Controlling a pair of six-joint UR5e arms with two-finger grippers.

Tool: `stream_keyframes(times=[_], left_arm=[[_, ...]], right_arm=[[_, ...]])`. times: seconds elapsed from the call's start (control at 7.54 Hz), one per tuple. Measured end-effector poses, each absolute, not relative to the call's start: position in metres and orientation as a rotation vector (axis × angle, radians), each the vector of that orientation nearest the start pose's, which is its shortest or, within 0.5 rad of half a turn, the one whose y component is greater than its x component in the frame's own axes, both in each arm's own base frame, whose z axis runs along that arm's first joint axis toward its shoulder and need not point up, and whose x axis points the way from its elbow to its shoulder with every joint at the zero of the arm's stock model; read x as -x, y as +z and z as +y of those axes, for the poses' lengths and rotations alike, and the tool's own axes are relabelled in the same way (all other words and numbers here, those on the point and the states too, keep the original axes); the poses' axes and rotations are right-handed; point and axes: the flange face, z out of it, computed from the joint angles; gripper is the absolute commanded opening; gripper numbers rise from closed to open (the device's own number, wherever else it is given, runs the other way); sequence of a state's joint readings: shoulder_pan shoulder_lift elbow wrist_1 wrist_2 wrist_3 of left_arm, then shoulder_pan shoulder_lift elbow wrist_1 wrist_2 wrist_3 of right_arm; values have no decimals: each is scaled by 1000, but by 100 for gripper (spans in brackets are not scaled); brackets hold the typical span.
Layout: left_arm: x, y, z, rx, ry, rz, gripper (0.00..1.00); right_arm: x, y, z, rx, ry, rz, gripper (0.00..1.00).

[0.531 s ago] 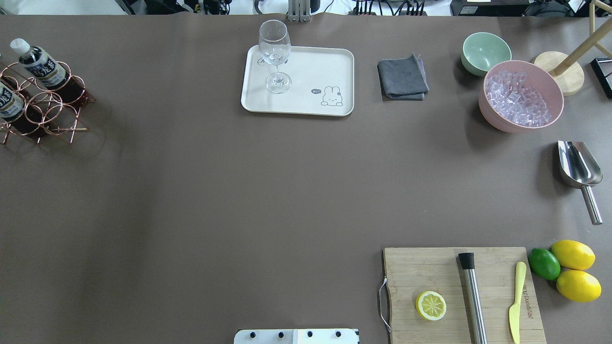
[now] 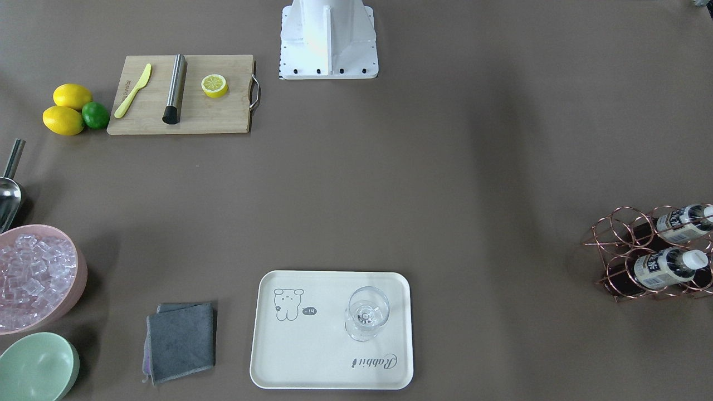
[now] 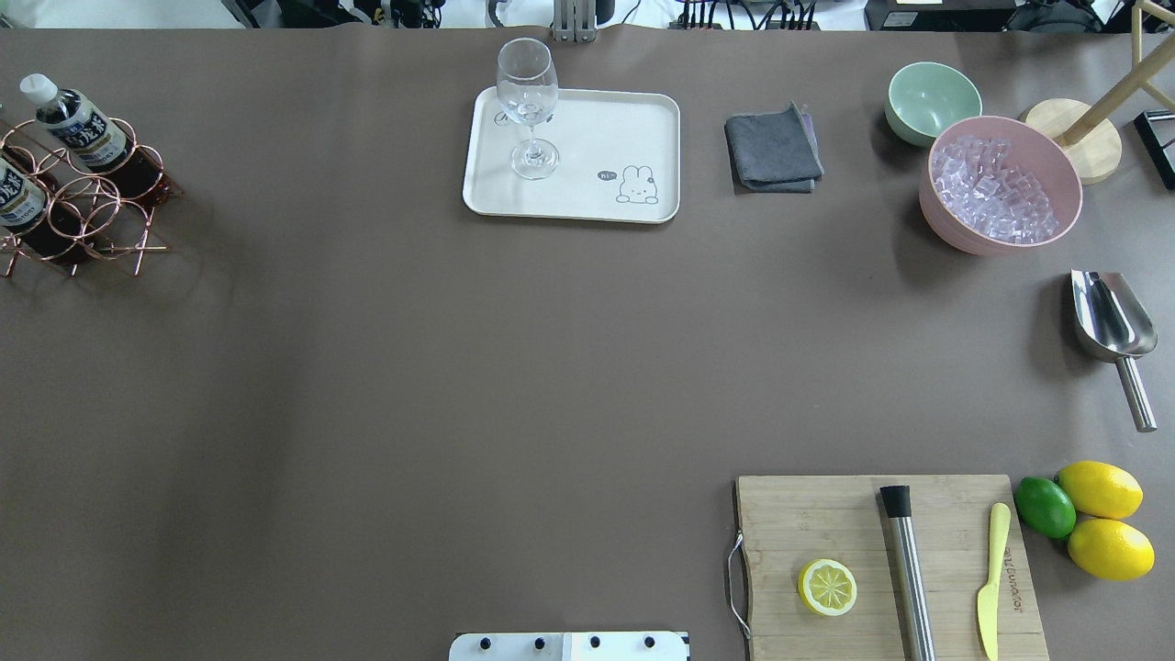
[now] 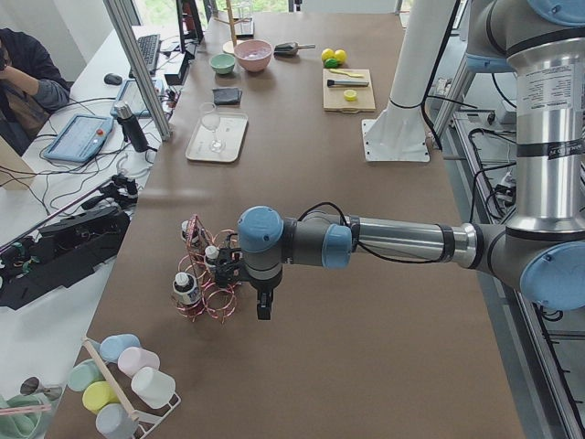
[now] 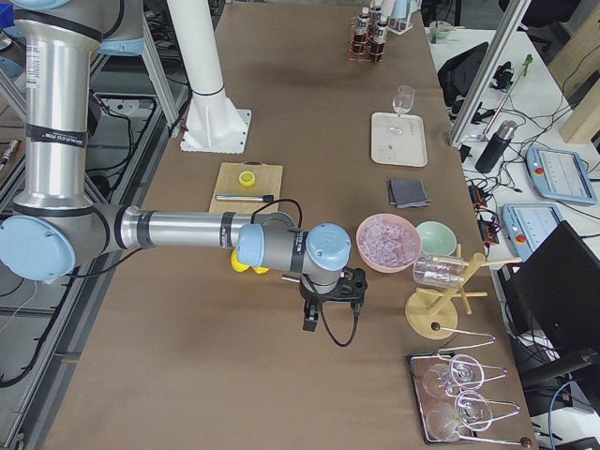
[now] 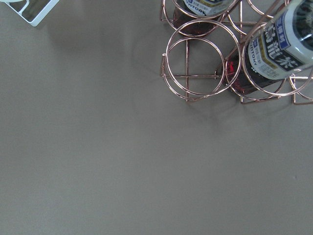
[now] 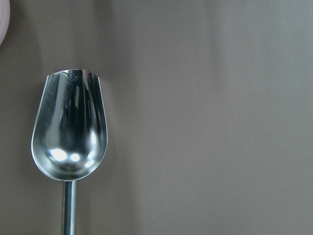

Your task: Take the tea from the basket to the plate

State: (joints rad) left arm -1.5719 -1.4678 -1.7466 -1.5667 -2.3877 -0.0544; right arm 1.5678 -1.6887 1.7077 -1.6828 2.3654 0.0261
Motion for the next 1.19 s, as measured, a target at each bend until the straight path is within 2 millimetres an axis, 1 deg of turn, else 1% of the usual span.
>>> stream_keyframes(times=[0.27, 0.66, 1.19], left_arm=[[61, 612, -454, -55, -20, 818, 98], [62, 596, -461, -83, -14, 816, 98], [63, 595, -462, -85, -16, 815, 98]], right_arm=[[-61, 656, -435, 99, 59, -792, 100], [-62, 656, -435, 97, 53, -794, 100], [-62, 656, -435, 98, 55, -792, 100]])
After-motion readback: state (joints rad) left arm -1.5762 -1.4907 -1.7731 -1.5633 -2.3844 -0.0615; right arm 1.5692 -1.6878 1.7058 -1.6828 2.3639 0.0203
